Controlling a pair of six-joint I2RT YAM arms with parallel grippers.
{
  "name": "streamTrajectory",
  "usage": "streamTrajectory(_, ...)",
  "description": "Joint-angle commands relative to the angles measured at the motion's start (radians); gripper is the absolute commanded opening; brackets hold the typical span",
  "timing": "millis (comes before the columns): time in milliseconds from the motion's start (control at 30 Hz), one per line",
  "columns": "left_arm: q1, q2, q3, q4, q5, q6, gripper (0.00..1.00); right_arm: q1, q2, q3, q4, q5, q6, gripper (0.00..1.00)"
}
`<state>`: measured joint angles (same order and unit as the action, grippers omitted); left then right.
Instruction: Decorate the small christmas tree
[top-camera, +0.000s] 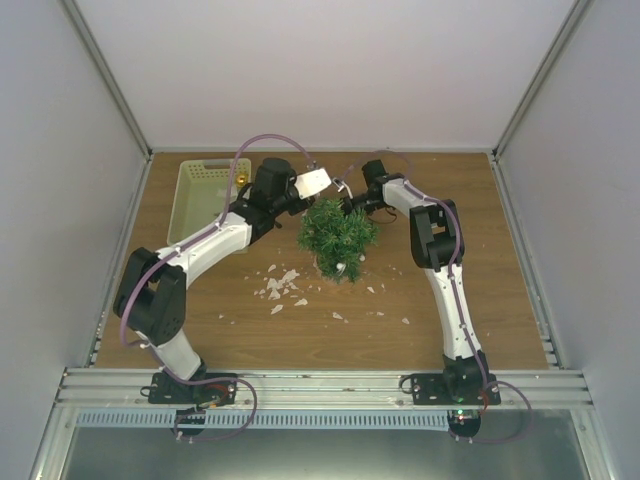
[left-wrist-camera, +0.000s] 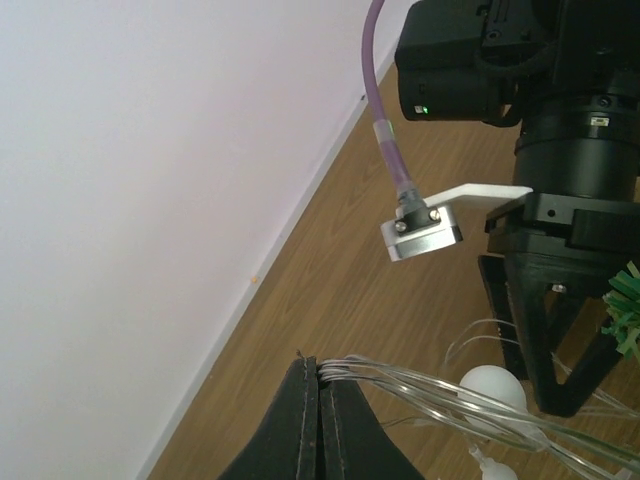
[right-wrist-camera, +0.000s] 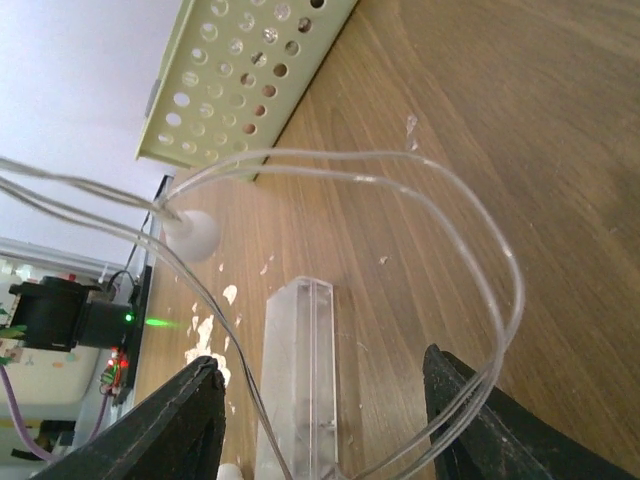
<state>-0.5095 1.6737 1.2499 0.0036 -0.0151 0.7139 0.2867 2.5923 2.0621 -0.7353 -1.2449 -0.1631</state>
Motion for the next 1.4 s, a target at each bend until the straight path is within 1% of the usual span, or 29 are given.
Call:
streamTrajectory(0,0.006,0.021,0.042,0.08,0.014,-0.019,0.0,0.007,-0.017,-0.017,-0.071,0.009,-0.081,0.56)
streamTrajectory(100,0.006,0.024,0.047,0.083,0.014,-0.02,0.0,0.008,-0.017,-0.017,-0.075,0.005,-0.088,0.55)
streamTrajectory(167,0.006,0.027,0.052,0.085,0.012,-0.019,0.0,0.009,-0.018,-0.014,-0.076,0.002,-0.089,0.53)
streamTrajectory(433,0.006,0.04,0.088,0.076,0.014,-0.035,0.0,0.009,-0.02,0.002,-0.085,-0.001,-0.096,0.3)
streamTrajectory(533,0.006,0.042,0.099,0.068,0.014,-0.041,0.0,0.009,-0.024,0.001,-0.082,-0.005,-0.096,0.17)
streamTrajectory(600,0.005,0.041,0.1,0.066,0.014,-0.045,0.0,0.008,-0.024,0.003,-0.08,-0.01,-0.095,0.12)
streamTrajectory(1000,0.005,0.06,0.094,0.06,0.014,-0.05,0.02,0.006,-0.044,-0.003,-0.076,-0.015,-0.099,0.01)
streamTrajectory(1133,0.006,0.065,0.096,0.064,0.014,-0.052,0.03,-0.001,-0.064,-0.03,-0.056,-0.019,-0.089,0.01)
streamTrajectory(1367,0.006,0.066,0.1,0.062,0.014,-0.054,0.03,-0.023,-0.118,-0.111,0.044,-0.02,-0.04,0.01)
